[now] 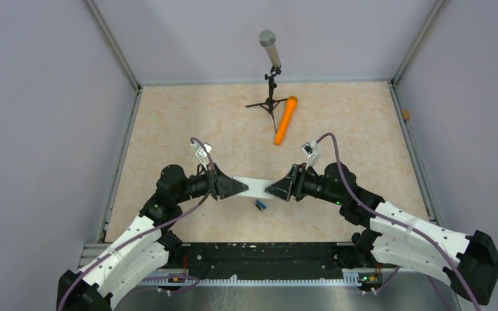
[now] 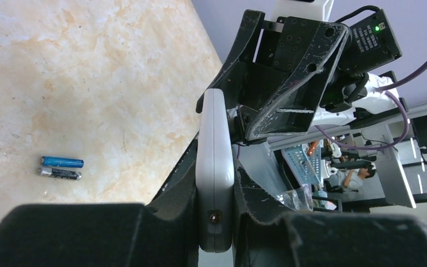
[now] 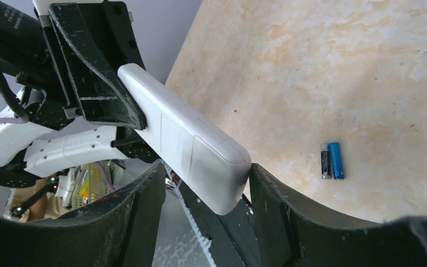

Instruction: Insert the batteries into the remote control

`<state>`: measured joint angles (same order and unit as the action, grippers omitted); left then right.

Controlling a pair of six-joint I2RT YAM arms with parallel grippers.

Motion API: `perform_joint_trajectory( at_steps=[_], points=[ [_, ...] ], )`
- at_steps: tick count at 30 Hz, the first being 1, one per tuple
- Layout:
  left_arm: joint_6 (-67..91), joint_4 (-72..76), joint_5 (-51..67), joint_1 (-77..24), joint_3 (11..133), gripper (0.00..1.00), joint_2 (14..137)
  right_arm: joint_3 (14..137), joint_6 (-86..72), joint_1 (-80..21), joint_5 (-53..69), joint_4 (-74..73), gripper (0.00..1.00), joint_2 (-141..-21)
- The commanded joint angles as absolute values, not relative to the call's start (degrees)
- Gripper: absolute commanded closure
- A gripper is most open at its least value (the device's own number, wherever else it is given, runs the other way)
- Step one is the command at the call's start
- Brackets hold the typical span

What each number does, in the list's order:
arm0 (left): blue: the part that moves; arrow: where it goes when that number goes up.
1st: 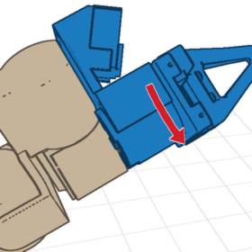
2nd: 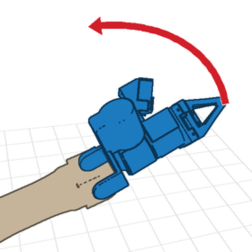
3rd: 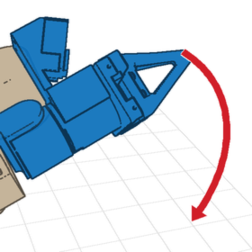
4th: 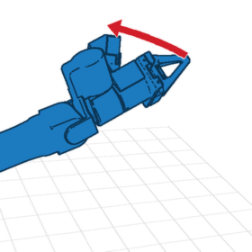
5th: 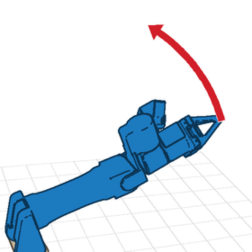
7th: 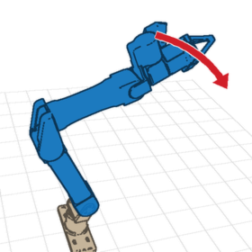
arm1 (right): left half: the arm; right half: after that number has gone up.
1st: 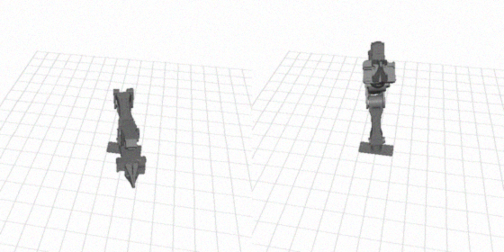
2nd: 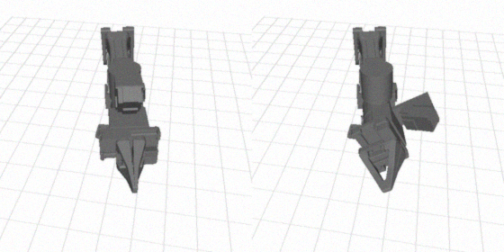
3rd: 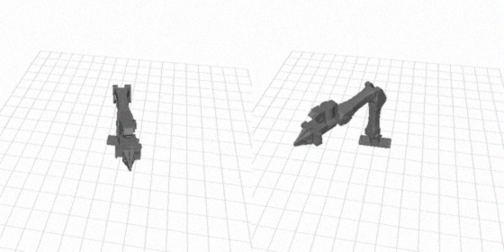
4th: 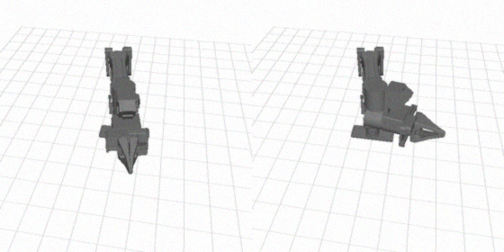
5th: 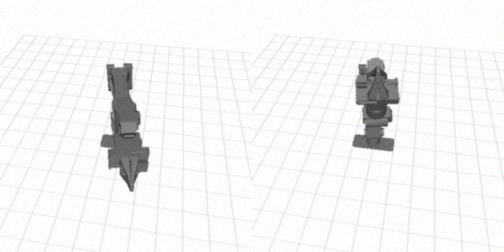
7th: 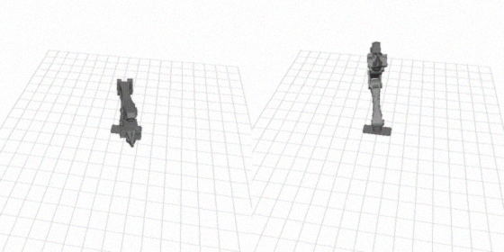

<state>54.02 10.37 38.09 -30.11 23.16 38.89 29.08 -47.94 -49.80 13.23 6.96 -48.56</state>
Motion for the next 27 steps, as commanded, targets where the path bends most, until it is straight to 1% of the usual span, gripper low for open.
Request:
perform_joint_trajectory(
  at_steps=[1, 7, 12, 17, 21, 22, 23, 27],
  points=[
    [56.53, 17.84, 39.38, -29.97, 22.52, 1.00, 38.48, 28.67, -49.96, -49.40, 13.95, 13.00, 0.45, -48.87],
    [58.26, 20.81, 39.46, -29.94, 21.56, 1.00, 38.75, 28.02, -50.99, -49.42, 14.31, 15.29, 0.50, -49.19],
    [59.22, 22.23, 39.62, -29.97, 21.05, 1.00, 39.11, 27.29, -51.79, -49.44, 13.96, 17.04, 0.62, -48.07],
    [59.64, 22.79, 39.02, -29.97, 20.68, 1.00, 38.99, 25.74, -52.28, -49.44, 12.89, 17.88, 0.76, -45.06],
    [60.94, 24.60, 38.52, -29.88, 20.04, 1.00, 38.97, 24.14, -52.95, -49.42, 11.90, 18.85, 0.92, -42.06],
    [61.33, 25.10, 38.31, -29.83, 19.82, 1.00, 38.97, 23.67, -53.11, -49.42, 11.66, 18.96, 0.98, -41.26],
    [61.67, 25.54, 38.19, -29.74, 19.58, 1.00, 39.00, 23.33, -53.28, -49.40, 11.35, 18.91, 1.00, -40.43],
    [62.93, 27.13, 37.83, -29.32, 18.96, 1.00, 39.04, 22.03, -53.77, -49.40, 11.09, 19.21, 1.00, -37.57]
  ],
)
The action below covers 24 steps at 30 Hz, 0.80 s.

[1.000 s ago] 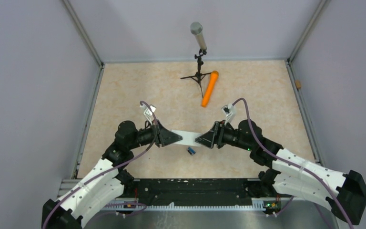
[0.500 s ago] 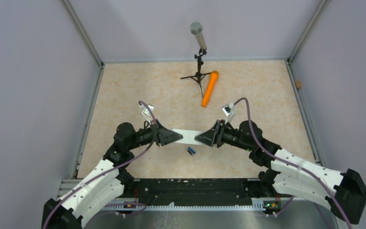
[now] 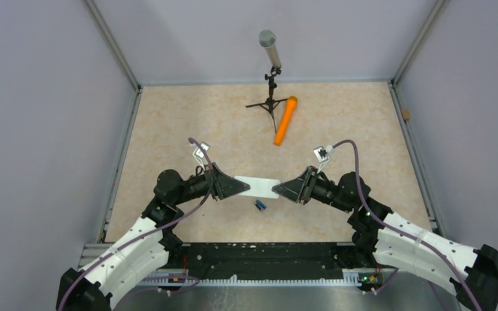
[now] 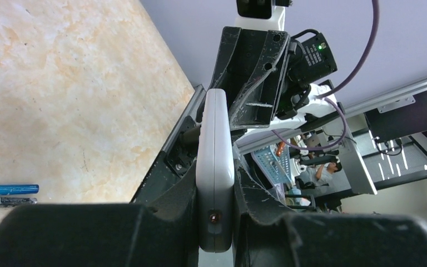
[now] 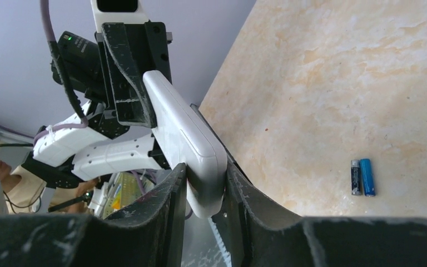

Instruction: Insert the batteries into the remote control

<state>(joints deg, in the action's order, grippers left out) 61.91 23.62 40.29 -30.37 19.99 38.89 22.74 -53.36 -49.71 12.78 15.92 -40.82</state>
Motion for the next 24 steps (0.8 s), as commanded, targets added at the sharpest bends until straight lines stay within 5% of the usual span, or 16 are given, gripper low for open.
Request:
perform_joint_trajectory(
  at_steps=[1, 7, 10, 13, 24],
  points=[
    [63.19, 27.48, 37.85, -29.25, 18.86, 1.00, 39.12, 21.74, -53.93, -49.40, 11.26, 19.55, 1.00, -37.07],
    [65.34, 31.17, 38.90, -29.07, 18.23, 1.00, 40.31, 20.72, -54.28, -49.39, 13.95, 23.13, 1.00, -36.14],
    [65.61, 31.73, 39.57, -29.05, 18.21, 1.00, 40.66, 21.66, -54.23, -49.39, 14.33, 22.38, 0.75, -37.07],
    [65.24, 31.13, 39.69, -29.08, 18.12, 1.00, 40.50, 22.26, -54.23, -49.39, 14.67, 22.74, 0.65, -38.30],
    [64.78, 30.89, 41.20, -29.05, 18.50, 1.00, 40.96, 24.77, -54.55, -49.41, 17.49, 27.76, 0.60, -44.51]
  ],
)
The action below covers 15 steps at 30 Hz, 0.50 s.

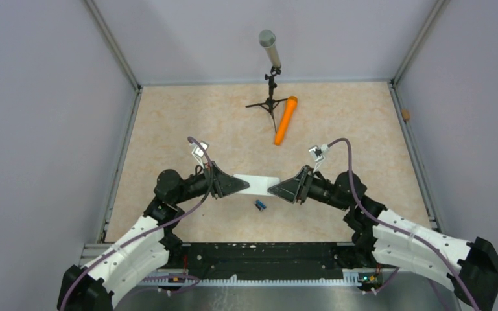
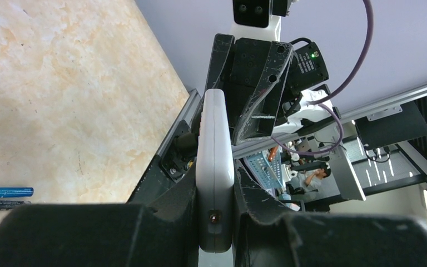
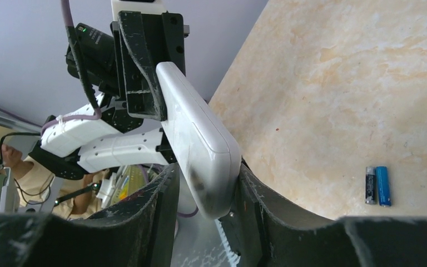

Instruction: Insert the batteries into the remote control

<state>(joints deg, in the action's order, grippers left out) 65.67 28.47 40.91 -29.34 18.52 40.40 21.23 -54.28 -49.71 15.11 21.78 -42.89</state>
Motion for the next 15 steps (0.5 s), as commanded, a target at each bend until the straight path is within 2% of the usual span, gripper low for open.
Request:
perform_joint_trajectory(
  at_steps=[1, 8, 11, 15],
  points=[
    [64.78, 31.00, 41.44, -29.09, 18.54, 1.00, 41.19, 24.89, -54.68, -49.41, 17.63, 28.23, 0.60, -45.22],
    [64.95, 32.15, 42.94, -29.09, 18.52, 1.00, 42.36, 25.04, -55.02, -49.39, 17.47, 29.96, 0.61, -46.36],
    [64.95, 32.42, 43.39, -29.08, 18.48, 1.00, 42.69, 24.97, -54.82, -49.43, 17.32, 29.97, 0.70, -46.05],
    [65.36, 33.32, 44.09, -29.06, 18.46, 1.00, 43.46, 24.76, -54.67, -49.40, 17.38, 29.93, 0.88, -45.44]
  ],
)
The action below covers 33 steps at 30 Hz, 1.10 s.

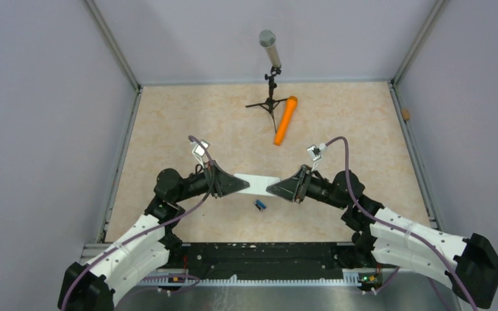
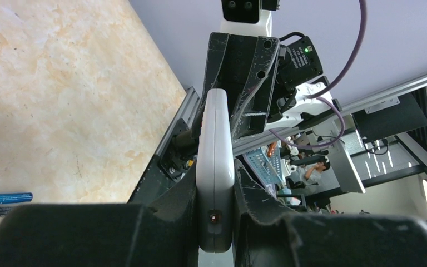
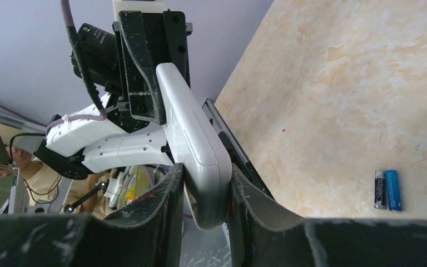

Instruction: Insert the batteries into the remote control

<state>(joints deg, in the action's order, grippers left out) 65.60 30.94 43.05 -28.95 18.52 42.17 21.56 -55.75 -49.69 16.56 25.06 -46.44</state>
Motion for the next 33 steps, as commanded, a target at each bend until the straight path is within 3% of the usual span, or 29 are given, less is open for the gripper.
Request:
perform_joint_trajectory(
  at_steps=[1, 2, 18, 33],
  points=[
    [65.45, 33.43, 44.12, -29.09, 18.46, 1.00, 43.50, 24.74, -54.59, -49.44, 17.40, 29.97, 0.94, -45.25],
    [65.52, 33.52, 44.12, -29.09, 18.46, 1.00, 43.53, 24.66, -54.50, -49.40, 17.41, 29.84, 1.00, -44.97],
    [69.55, 38.07, 42.63, -28.77, 16.90, 1.00, 43.08, 17.91, -56.34, -49.42, 16.93, 32.69, 1.00, -34.08],
    [67.01, 32.09, 40.48, -27.67, 17.93, 1.00, 40.19, 18.93, -53.51, -49.41, 13.35, 22.08, 1.00, -27.77]
  ],
)
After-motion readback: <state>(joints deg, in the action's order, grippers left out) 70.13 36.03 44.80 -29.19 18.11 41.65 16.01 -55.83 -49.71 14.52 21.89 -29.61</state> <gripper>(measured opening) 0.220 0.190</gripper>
